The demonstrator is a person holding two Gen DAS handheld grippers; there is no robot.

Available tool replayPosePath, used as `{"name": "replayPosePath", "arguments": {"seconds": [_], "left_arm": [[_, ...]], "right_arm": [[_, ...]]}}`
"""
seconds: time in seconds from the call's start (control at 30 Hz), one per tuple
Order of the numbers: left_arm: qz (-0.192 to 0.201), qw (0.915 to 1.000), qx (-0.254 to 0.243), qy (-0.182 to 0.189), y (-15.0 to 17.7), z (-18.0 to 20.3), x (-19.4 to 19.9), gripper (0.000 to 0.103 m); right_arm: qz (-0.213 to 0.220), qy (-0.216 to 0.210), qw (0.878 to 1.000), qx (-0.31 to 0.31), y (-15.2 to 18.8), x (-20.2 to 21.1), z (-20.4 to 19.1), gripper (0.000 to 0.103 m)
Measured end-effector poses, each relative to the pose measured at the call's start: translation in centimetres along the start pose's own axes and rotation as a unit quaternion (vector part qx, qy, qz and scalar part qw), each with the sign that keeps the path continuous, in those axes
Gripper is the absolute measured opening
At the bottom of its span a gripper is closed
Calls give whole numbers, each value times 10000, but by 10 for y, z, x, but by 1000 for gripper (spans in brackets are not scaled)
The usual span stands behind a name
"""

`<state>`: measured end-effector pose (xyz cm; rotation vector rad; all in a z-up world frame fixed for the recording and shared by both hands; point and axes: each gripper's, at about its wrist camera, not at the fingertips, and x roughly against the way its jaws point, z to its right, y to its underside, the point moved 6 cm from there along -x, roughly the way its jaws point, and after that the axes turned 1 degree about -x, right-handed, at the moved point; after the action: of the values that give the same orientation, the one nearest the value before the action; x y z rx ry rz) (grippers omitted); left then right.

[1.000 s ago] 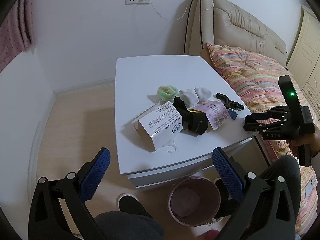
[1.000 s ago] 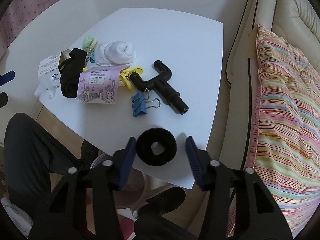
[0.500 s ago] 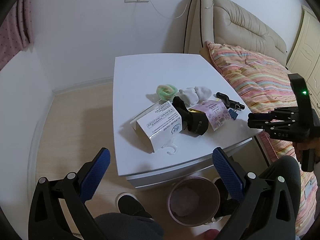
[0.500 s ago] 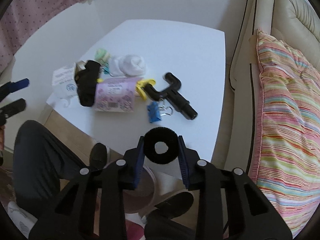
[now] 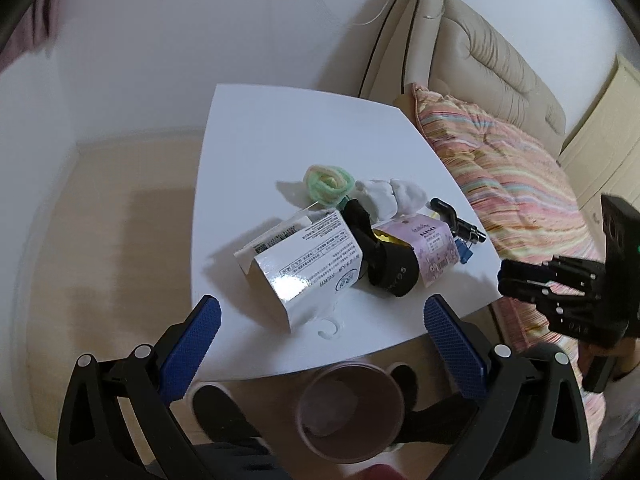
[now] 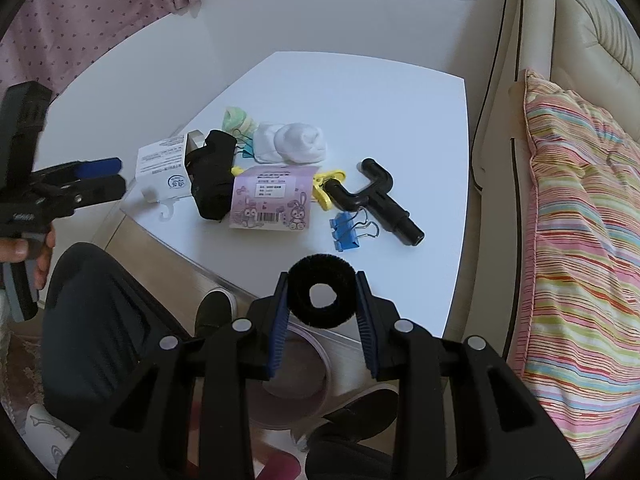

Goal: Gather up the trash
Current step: 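Lift the black ring with the right gripper while the left gripper grasps the white paper box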

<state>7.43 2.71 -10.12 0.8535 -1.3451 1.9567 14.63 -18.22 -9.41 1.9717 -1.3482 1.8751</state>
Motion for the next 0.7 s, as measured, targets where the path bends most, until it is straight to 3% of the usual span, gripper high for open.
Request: {"name": "replayPosePath", "arguments": {"seconds": [0.27,0.33,0.4,0.53,0.7], "left_arm": [[-72,9996,198,212,4,-9,-16,78],[-75,9993,242,277,4,-10,-17,70],[-77,9992,242,308,4,-10,-18,55],[-77,9988,259,402,3,-10,-18,46],[-72,9988,233,417,1,-9,-18,15]], "right_arm": [[-10,2,10000,-3,1,-1,1,31],[-20,-6,10000,0,0,-1,0,31],[-32,-13,10000,-3,0,-3,-1,31],[-56,-32,10000,-3,1,-7,-1,31],[-74,-53,10000,-3,1,-11,-1,31]]}}
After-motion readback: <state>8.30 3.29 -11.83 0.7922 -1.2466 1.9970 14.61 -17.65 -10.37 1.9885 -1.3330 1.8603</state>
